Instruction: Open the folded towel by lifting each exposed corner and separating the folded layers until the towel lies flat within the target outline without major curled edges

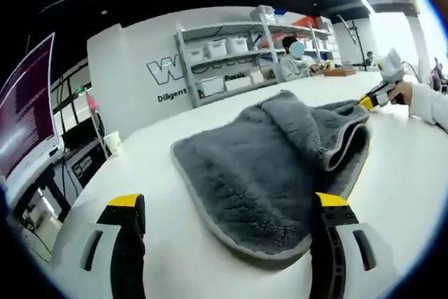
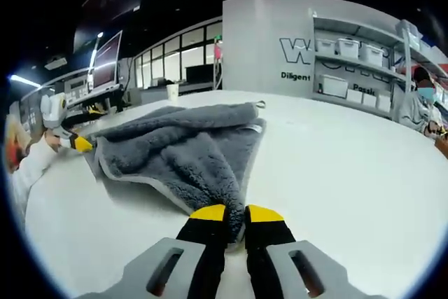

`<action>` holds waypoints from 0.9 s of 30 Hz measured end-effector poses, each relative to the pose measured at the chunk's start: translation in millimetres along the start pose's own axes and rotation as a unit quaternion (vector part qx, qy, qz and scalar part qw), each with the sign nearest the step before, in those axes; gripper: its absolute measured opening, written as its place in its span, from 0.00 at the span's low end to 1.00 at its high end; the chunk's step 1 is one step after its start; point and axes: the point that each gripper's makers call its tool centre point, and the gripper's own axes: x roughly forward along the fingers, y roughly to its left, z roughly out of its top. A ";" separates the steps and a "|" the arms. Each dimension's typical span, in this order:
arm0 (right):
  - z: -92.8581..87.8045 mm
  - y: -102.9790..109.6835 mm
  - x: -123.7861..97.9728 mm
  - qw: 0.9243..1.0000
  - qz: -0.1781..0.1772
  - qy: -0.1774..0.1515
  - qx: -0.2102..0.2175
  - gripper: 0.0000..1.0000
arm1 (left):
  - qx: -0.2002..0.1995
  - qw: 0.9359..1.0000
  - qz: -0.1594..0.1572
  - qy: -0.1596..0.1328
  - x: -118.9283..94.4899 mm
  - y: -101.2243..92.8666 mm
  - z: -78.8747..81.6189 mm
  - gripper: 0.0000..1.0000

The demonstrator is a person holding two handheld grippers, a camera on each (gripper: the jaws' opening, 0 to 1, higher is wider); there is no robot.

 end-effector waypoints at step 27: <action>-11.1 -41.1 -25.4 0.998 -0.050 -0.002 0.025 0.03 | 0.003 1.000 -0.002 -0.007 -0.2 -2.5 1.9 0.94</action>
